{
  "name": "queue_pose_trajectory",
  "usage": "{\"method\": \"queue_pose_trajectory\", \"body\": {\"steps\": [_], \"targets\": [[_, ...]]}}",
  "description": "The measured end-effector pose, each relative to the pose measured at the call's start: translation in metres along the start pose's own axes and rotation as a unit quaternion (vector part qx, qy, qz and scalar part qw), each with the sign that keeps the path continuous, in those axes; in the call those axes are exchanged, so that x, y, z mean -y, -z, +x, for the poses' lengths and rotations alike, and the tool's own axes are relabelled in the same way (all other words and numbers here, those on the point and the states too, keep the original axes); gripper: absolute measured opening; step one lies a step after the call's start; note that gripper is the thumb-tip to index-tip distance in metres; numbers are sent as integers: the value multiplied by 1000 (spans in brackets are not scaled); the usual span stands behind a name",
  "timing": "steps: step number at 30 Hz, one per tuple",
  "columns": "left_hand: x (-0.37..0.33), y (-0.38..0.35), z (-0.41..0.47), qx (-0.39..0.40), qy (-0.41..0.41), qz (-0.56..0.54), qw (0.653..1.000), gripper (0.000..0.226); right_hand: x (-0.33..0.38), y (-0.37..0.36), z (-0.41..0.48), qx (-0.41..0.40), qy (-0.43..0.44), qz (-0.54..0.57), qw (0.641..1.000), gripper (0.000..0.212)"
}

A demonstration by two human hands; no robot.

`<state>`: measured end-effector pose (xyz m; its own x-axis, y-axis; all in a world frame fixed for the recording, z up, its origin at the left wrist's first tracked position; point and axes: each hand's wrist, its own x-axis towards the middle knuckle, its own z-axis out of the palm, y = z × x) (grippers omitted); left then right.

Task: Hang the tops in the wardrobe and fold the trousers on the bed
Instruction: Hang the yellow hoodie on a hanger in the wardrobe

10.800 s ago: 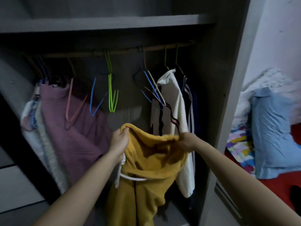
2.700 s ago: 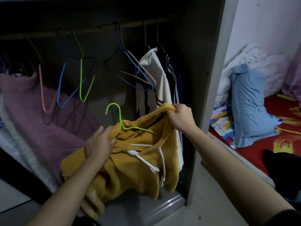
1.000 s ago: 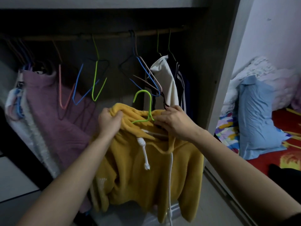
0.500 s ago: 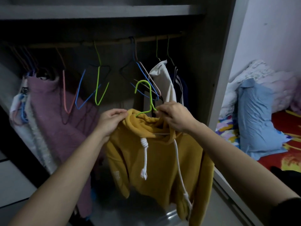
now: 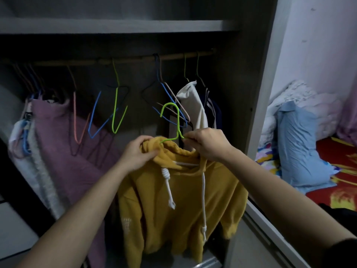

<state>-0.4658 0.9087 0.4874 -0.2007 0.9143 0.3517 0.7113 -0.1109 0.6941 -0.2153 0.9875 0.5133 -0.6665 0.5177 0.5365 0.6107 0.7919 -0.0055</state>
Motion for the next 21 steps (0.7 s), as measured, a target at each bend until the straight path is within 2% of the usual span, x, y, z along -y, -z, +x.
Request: {"method": "queue_pose_trajectory", "body": {"steps": [5, 9, 12, 16, 18, 21], "targets": [[16, 6, 0, 5, -44, -16, 999, 47, 10, -4, 8, 18, -38, -1, 999, 28], [35, 8, 15, 10, -9, -6, 1000, 41, 15, -6, 19, 29, -74, 58, 995, 26], [50, 13, 33, 30, 3, -14, 999, 32, 15, -5, 21, 25, -116, 102, 988, 20], [55, 11, 56, 78, -5, -53, 996, 5, 15, -5, 15, 33, -181, 136, 973, 19], [56, 4, 70, 68, -28, -25, 997, 12, 13, -4, 8, 41, -216, 167, 961, 18], [49, -5, 97, 23, -68, 98, 993, 36, 11, 0, -1, 45, -249, 198, 947, 17]]}}
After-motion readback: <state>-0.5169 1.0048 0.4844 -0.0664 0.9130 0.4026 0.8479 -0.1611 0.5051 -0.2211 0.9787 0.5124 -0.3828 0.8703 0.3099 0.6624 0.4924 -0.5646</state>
